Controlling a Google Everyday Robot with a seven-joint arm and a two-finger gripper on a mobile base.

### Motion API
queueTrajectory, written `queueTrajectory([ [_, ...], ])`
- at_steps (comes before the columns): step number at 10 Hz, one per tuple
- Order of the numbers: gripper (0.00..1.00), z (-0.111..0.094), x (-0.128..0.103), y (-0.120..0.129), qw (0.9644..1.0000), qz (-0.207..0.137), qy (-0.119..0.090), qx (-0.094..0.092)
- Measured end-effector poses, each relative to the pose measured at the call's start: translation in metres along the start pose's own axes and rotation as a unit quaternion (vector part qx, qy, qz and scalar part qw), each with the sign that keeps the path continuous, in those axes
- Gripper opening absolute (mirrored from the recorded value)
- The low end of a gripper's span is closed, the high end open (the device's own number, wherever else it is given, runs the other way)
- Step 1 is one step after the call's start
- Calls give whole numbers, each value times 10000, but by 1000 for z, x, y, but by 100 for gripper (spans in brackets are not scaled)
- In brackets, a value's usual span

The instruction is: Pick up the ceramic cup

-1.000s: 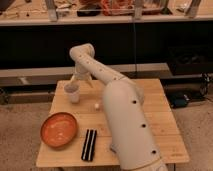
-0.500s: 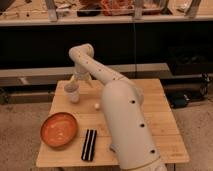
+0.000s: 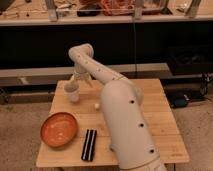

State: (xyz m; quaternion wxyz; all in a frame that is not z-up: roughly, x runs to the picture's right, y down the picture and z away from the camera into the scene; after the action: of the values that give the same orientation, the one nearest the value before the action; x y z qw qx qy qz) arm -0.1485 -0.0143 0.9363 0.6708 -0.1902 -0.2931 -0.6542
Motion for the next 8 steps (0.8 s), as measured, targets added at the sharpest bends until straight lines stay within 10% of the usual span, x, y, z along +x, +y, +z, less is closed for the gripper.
queueTrajectory([
  [8,80,3,2,-1,10000,-71,16,-48],
])
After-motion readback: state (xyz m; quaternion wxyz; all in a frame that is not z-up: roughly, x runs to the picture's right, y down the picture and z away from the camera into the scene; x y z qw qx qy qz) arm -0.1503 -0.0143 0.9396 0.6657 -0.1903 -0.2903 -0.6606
